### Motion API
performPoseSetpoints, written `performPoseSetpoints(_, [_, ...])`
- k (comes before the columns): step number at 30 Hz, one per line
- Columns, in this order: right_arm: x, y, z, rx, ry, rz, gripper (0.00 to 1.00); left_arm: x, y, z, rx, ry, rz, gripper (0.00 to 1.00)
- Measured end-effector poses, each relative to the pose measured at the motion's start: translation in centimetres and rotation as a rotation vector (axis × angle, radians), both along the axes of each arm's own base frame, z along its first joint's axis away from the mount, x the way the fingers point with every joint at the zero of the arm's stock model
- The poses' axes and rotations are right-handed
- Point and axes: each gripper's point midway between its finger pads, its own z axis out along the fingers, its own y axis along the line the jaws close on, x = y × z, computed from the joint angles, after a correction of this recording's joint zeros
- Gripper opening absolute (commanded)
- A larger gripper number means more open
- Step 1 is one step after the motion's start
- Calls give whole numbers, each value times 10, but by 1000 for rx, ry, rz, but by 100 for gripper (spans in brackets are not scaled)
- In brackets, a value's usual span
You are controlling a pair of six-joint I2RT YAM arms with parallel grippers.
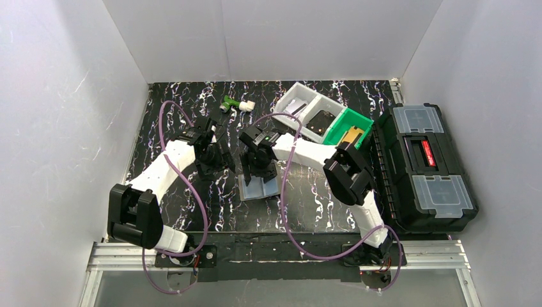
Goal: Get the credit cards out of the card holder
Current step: Remove the credit card from the card holder.
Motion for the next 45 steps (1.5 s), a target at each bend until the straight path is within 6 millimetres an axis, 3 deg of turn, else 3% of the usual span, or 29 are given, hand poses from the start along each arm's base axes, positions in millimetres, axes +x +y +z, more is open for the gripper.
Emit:
performPoseSetpoints(4, [-5, -5, -14, -53, 17, 11, 74, 0, -1, 0, -4, -1, -1, 72])
performPoseSetpoints(9, [-4, -5, -15, -72, 13, 28, 69, 1, -2, -2, -9, -5, -2, 72])
performPoseSetpoints(22, [-3, -12, -22, -95, 40, 53, 36, -6, -9, -8, -54, 19, -17, 69])
performPoseSetpoints(30, [0, -21, -26, -34, 103, 31, 19, -8, -17, -10, -93, 34, -35, 56])
performPoseSetpoints(38, [1, -23, -27, 35, 139, 25, 13, -16, -39, -24, -98, 83, -111, 38])
performPoseSetpoints(45, [1, -24, -27, 78, 166, 23, 11, -19, -65, -30, -106, 106, -192, 34])
